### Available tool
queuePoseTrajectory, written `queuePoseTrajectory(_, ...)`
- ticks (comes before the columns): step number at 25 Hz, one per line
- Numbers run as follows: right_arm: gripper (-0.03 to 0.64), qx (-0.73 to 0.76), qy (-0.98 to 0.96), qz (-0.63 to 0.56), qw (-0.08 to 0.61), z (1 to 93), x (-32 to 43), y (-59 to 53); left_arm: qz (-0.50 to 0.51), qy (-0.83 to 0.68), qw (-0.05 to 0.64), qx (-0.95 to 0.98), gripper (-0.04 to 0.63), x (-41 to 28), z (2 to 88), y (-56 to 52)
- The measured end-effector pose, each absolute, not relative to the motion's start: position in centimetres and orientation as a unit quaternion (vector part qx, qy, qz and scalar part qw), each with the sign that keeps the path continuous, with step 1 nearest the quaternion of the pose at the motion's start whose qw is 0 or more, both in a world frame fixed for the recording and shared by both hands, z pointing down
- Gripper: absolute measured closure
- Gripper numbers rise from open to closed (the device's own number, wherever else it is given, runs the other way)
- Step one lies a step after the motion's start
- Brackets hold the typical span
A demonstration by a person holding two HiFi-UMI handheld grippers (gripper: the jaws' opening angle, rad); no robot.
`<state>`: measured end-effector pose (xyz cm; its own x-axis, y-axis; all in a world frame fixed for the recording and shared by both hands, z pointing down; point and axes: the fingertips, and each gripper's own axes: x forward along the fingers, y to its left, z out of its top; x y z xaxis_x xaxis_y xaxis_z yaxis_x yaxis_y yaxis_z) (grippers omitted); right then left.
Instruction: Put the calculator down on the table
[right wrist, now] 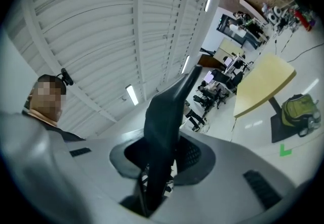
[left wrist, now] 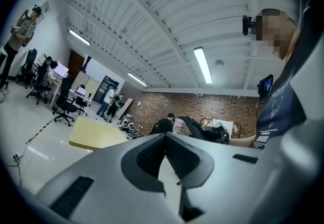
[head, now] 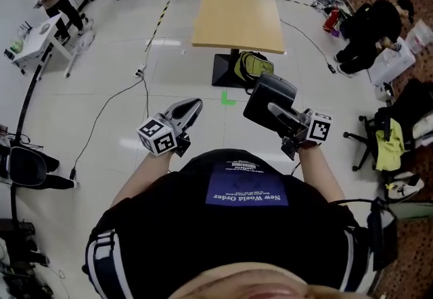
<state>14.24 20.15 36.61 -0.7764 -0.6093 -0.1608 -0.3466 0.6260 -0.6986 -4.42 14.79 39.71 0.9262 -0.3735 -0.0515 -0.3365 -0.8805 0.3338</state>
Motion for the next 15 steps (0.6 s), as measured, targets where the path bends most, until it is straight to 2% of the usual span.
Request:
queuePoseTrajectory(8,0.537,-0.300,0.868,-0.333,0.214,36.7,9.8,11.4,-0.036,-0.144,0.149,0.978,0.588,-8.8,40.2,5.3)
queuePoseTrajectory(15,0.537,-0.293,0.863,-0.355,0.210,37.3,9.9,5.7,-0.037,-0.158,0.174,0.971,0.588,-9.2,41.8,0.6)
